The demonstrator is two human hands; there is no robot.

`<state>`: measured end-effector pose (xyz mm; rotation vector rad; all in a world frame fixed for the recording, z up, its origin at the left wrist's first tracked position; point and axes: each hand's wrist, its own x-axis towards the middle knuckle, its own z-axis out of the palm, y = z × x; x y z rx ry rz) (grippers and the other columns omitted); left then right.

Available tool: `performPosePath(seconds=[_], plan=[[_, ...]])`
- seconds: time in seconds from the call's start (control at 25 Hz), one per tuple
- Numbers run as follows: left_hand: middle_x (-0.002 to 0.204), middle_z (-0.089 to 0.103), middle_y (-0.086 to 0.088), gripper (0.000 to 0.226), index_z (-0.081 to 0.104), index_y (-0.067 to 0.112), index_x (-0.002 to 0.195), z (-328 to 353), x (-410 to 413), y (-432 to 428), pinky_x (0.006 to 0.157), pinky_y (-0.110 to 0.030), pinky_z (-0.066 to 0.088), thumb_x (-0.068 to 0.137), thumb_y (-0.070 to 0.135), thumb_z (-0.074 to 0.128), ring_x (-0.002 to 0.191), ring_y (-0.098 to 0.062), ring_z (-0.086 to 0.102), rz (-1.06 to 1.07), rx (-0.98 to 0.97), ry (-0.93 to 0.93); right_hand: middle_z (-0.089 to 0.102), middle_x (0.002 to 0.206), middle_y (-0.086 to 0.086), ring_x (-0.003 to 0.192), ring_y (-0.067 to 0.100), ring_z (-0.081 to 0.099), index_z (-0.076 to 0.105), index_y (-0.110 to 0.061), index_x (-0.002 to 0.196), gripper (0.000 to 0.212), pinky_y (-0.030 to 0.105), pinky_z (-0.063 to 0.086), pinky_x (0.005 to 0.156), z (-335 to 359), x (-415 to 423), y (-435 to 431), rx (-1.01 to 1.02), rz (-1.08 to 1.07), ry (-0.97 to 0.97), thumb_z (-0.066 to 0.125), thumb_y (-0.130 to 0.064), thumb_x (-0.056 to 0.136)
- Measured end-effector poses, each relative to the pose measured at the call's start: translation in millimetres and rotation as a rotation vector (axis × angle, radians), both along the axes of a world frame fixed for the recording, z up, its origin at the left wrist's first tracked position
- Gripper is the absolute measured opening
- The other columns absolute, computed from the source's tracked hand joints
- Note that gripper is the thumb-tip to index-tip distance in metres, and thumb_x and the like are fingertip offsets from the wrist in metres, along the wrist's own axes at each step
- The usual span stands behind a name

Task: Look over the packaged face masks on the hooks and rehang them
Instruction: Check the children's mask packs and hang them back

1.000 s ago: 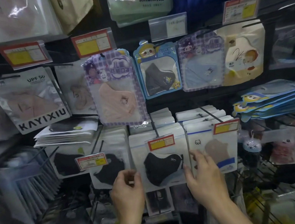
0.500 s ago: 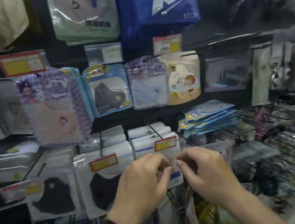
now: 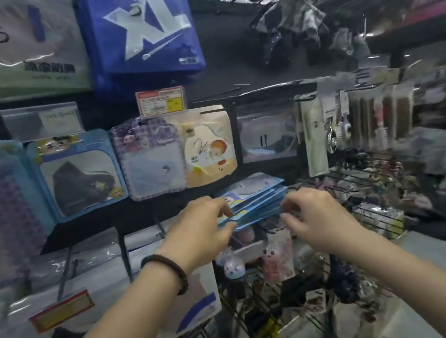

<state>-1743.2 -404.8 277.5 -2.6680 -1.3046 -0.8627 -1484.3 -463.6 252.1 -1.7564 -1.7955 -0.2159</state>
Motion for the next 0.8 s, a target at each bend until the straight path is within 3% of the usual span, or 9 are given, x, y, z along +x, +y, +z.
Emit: performPosePath(seconds=[0.24,0.4,0.52,0.68,0.8], plan=[[0.126,0.057,0.004,0.046,0.060,0.033,0.140,8,53,75,0.102,-0.040,0.052,0.097,0.045,0.071,0.122,-0.025,0.060,0.097,-0.087,0.159,0.060,0.135,0.004,0.132,0.029,0.051,0.064,-0.024,0.138,0.036,0.047,0.050,0.107,14,30,80,-0.028,0.082,-0.067,0.065,-0.036,0.103],[0.158,0.051,-0.001,0.069,0.048,0.031,0.157,-4,70,112,0.120,-0.038,0.042,0.094,0.040,0.073,0.146,-0.023,0.049,0.093,-0.206,0.140,0.051,0.153,0.001,0.143,0.028,0.042,0.054,-0.027,0.151,0.049,0.046,0.040,0.117,14,39,120,-0.035,0.167,-0.181,0.062,-0.038,0.104],[0.153,0.058,0.000,0.062,0.050,0.040,0.155,-9,78,123,0.114,-0.040,0.049,0.097,0.043,0.071,0.137,-0.022,0.057,0.069,-0.285,0.185,0.046,0.161,0.001,0.151,0.030,0.037,0.052,-0.029,0.154,0.055,0.048,0.033,0.123,6,48,138,-0.069,0.200,-0.212,0.063,-0.040,0.101],[0.144,0.063,0.002,0.054,0.053,0.035,0.151,-11,76,123,0.107,-0.043,0.054,0.099,0.042,0.067,0.127,-0.021,0.062,0.064,-0.256,0.252,0.055,0.155,0.003,0.145,0.030,0.043,0.059,-0.027,0.149,0.052,0.045,0.039,0.119,0,53,147,-0.066,0.214,-0.156,0.066,-0.039,0.100],[0.125,0.068,-0.004,0.046,0.047,0.031,0.150,-7,80,122,0.089,-0.048,0.060,0.105,0.038,0.056,0.103,-0.027,0.068,0.089,-0.221,0.440,0.058,0.151,0.002,0.141,0.028,0.046,0.063,-0.026,0.145,0.046,0.043,0.041,0.116,2,53,150,-0.030,0.211,-0.131,0.065,-0.039,0.101]])
